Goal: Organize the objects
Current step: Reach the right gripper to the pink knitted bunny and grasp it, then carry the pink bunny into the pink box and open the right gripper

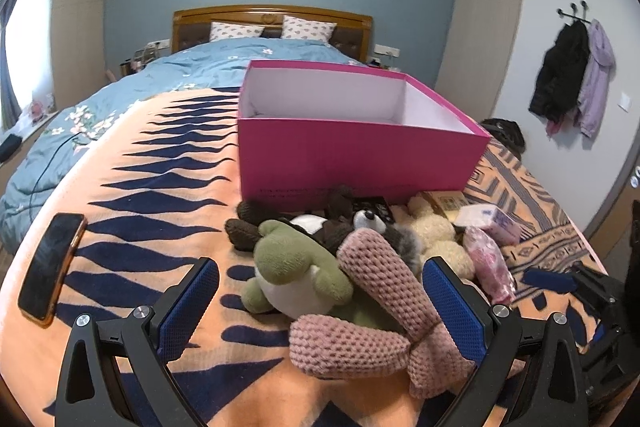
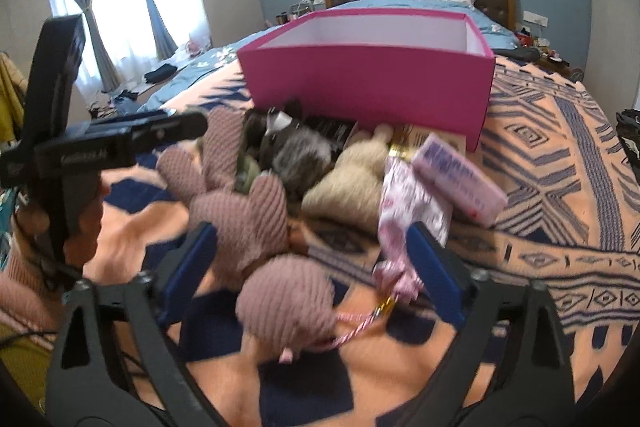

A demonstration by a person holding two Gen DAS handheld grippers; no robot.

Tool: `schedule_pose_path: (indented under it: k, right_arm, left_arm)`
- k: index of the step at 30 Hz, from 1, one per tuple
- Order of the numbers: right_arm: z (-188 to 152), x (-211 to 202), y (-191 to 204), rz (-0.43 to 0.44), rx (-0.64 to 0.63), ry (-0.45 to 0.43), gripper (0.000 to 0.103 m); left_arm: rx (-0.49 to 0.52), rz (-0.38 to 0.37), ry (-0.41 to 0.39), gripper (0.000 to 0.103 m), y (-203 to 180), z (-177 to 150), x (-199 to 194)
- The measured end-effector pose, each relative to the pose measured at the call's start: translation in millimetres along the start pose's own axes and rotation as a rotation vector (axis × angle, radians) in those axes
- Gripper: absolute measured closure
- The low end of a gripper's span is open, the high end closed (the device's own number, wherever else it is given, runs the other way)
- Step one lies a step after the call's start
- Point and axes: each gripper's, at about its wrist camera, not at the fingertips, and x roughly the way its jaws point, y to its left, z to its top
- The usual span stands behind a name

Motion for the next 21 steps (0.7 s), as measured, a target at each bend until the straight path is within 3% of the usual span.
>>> schedule_pose_path:
  k: [9,11,15,21]
  right_arm:
    - [-28.6,11.5,6.2,0.057,0.008,0.085,0.033]
    - [-30.4,16.9,4.8,0.059,0.023,0.096,0.048]
    - [-29.4,14.3,-0.7,0.075,0.044,0.077,0.049]
    - [-12.1,-6.2,-8.6,0.109,0.046,0.005,0.05]
  left_arm:
    - [0.054,-0.055,0.033,0.0,-8.8,-8.3,2.9]
    - [0.064,-0.065,0.038,0.0,-10.9,-10.0,3.4]
    - [0.087,-0.092,0.038,0.0,-16.1,-12.1,-0.7]
    - [0.126,-0.217,0.03,0.0,-24.8,-8.4,-11.5]
